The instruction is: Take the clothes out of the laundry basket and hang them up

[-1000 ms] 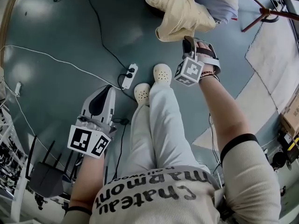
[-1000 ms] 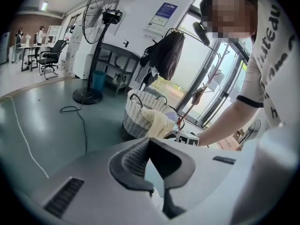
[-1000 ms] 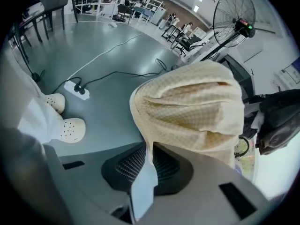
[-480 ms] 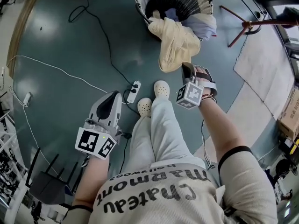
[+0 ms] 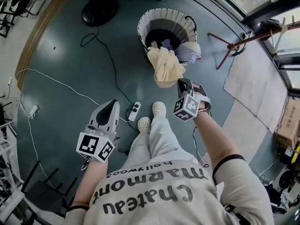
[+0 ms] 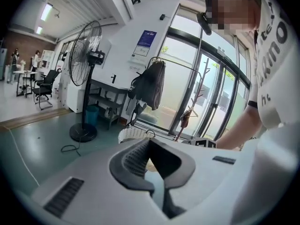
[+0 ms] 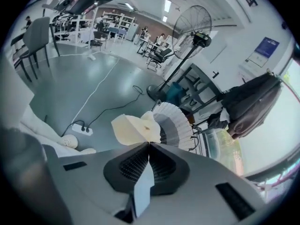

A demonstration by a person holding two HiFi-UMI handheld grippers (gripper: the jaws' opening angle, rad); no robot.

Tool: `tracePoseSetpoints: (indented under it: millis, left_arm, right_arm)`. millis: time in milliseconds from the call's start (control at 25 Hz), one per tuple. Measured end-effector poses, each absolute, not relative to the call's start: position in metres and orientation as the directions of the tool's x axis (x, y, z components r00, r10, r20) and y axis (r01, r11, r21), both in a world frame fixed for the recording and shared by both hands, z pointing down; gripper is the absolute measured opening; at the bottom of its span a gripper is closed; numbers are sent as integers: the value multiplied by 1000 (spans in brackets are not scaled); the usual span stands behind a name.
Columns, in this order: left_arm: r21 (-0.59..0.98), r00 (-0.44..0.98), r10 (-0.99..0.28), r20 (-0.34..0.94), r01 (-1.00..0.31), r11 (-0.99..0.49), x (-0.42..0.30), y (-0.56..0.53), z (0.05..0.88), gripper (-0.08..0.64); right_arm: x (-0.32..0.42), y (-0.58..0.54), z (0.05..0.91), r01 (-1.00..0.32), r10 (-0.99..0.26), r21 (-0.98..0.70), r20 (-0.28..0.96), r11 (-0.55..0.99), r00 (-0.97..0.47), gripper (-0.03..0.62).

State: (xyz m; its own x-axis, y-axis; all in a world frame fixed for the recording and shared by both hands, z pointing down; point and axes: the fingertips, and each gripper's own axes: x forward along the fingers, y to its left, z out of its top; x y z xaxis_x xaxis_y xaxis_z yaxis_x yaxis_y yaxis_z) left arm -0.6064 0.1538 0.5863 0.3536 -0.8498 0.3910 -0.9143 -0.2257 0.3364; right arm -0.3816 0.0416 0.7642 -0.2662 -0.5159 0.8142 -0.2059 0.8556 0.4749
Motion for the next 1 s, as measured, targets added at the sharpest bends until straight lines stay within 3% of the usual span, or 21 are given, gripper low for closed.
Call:
tracePoseSetpoints:
  millis: [440,1000]
  left_arm:
    - [221,258,-920,295,-955,-197,-617,156,505,6]
    - [210,308,-949,68,-934,-288,-593,118,412,6]
  right_arm:
    - [-387,-12,612,-372,-736,636,598,676,-317,26]
    - [-394,-42,371,-453,-896,805,205,384,-394,26]
